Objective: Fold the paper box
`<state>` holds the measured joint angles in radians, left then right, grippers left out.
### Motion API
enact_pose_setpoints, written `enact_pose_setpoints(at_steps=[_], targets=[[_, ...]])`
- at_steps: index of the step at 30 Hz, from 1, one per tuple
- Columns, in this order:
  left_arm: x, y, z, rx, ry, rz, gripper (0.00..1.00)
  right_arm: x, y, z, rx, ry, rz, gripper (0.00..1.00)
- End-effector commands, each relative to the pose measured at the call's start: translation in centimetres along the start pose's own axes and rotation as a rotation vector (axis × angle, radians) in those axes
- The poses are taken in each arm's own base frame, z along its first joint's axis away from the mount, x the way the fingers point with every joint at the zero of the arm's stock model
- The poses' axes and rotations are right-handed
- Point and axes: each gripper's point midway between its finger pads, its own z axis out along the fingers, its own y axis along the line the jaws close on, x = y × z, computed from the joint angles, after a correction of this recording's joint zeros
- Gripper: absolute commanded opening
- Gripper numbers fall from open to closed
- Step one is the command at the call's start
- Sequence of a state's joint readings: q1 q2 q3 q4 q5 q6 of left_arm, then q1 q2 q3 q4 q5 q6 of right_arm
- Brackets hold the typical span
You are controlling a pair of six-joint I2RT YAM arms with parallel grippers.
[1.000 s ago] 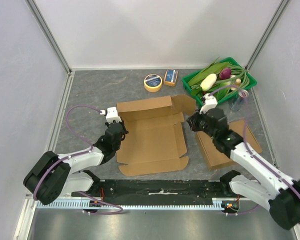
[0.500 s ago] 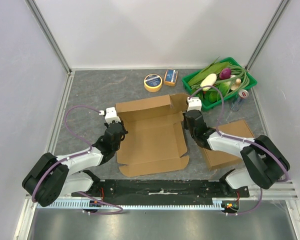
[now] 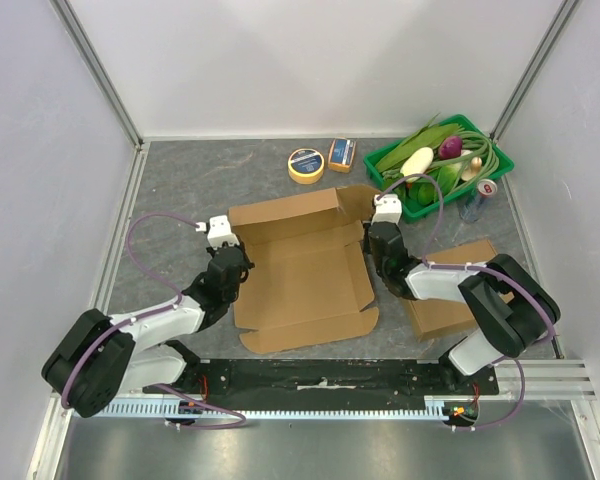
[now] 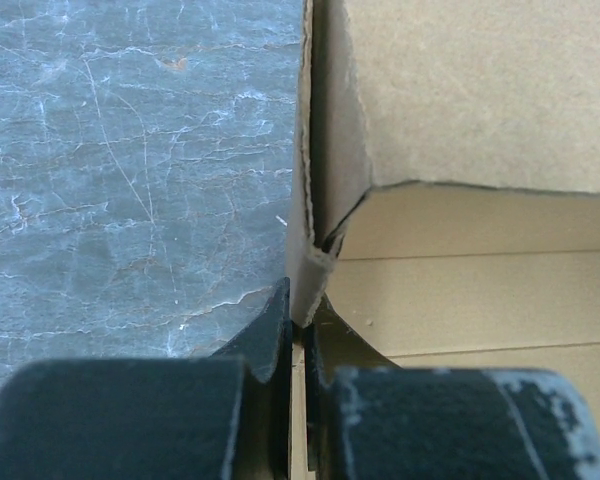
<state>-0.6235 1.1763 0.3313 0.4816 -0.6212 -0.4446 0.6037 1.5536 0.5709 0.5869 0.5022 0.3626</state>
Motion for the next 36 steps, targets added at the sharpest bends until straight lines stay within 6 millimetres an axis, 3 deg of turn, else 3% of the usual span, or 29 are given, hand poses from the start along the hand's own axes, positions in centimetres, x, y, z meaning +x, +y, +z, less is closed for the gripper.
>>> enact_pose_setpoints(at_steps=[1, 5, 8, 9, 13, 15, 18, 22, 25, 29, 30, 35, 36], targets=[[-1.3, 0.4, -0.2, -0.023, -0.051, -0.075, 0.02, -0.7, -2.2, 0.1, 0.114, -0.037, 0.002, 0.00], [-1.3, 0.5, -0.2, -0.026, -0.052, -0.072, 0.02, 0.0, -2.0, 0.4, 0.102, -0.013, -0.008, 0.00], [-1.2, 0.4, 0.0, -0.021, -0.050, -0.080, 0.02, 0.2, 1.5, 0.8, -0.078, -0.002, 0.007, 0.00], [-1.1, 0.3, 0.0, -0.018, -0.047, -0.080, 0.02, -0.5, 2.9, 0.8, -0.147, -0.024, 0.043, 0.00], [-1.3, 0.1, 0.0, -0.012, -0.045, -0.086, 0.02, -1.9, 5.3, 0.1, -0.279, -0.061, 0.125, 0.00], [-1.4, 0.1, -0.1, -0.008, -0.048, -0.090, 0.02, -3.3, 5.6, -0.6, -0.308, -0.113, 0.167, 0.00], [-1.3, 0.2, -0.2, -0.010, -0.047, -0.087, 0.02, -3.7, 5.5, -1.1, -0.315, -0.131, 0.199, 0.00], [-1.4, 0.1, -0.3, -0.006, -0.046, -0.091, 0.02, -2.2, 7.7, -0.4, -0.399, -0.051, 0.185, 0.00], [-1.5, 0.0, -0.3, -0.003, -0.049, -0.095, 0.02, -0.5, 7.6, 0.3, -0.384, 0.010, 0.186, 0.00], [-1.5, -0.1, -0.2, 0.002, -0.047, -0.116, 0.02, -0.4, 9.3, 0.6, -0.454, 0.073, 0.171, 0.00], [-1.6, -0.4, -0.2, 0.011, -0.048, -0.117, 0.02, 0.9, 9.5, 1.0, -0.451, 0.118, 0.162, 0.00], [-2.1, -0.5, -0.5, 0.021, -0.057, -0.137, 0.02, 2.5, 9.2, 1.3, -0.421, 0.217, 0.193, 0.01], [-2.1, -0.5, -0.6, 0.025, -0.055, -0.138, 0.02, 3.4, 10.2, 0.9, -0.484, 0.256, 0.185, 0.02]])
